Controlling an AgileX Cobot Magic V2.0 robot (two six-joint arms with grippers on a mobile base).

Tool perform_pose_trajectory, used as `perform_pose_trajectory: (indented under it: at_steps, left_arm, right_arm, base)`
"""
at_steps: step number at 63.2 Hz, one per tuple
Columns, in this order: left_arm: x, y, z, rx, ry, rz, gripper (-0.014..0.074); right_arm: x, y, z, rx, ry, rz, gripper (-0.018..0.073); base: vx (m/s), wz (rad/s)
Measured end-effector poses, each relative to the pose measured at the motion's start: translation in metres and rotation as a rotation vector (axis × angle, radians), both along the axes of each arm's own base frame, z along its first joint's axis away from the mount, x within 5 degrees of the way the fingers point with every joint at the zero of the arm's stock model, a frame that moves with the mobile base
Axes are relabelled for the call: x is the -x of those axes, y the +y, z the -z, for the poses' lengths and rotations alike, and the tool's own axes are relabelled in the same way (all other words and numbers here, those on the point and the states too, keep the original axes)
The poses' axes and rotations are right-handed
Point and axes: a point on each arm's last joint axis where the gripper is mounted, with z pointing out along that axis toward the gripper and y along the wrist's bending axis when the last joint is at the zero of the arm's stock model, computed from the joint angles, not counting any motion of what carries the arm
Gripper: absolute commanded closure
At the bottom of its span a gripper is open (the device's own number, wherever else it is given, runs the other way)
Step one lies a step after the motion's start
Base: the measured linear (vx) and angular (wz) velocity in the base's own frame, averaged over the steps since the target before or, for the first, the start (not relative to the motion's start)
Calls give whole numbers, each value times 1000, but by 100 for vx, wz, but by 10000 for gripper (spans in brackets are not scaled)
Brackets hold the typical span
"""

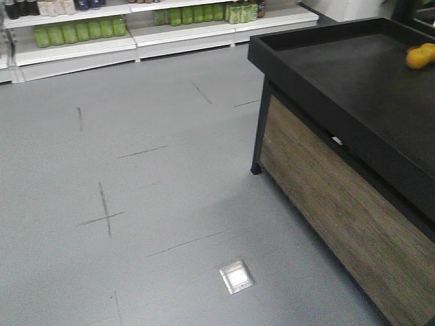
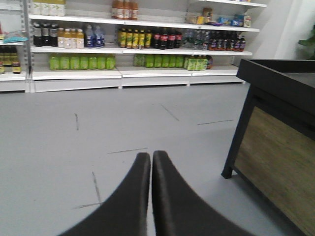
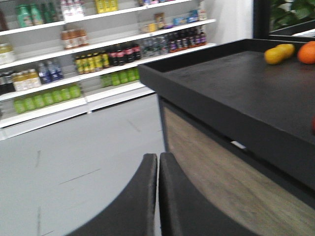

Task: Pick three apples into basket with both arms
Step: 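Turn the base and approach the light-blue basket on the table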

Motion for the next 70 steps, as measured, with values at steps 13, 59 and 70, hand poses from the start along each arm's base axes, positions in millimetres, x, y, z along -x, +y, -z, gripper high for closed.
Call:
perform_pose_trajectory:
  at_steps: [13,59,70]
  left_arm:
    - [0,0,0,0,0,0,603]
    - [0,0,0,0,0,0,603]
    - [0,0,0,0,0,0,603]
  right_arm:
    - [0,0,0,0,1,0,564]
    - [0,0,0,0,0,0,564]
    - [0,0,0,0,1,0,564]
  base:
    - [13,-50]
    - [12,-45]
    - [10,-41]
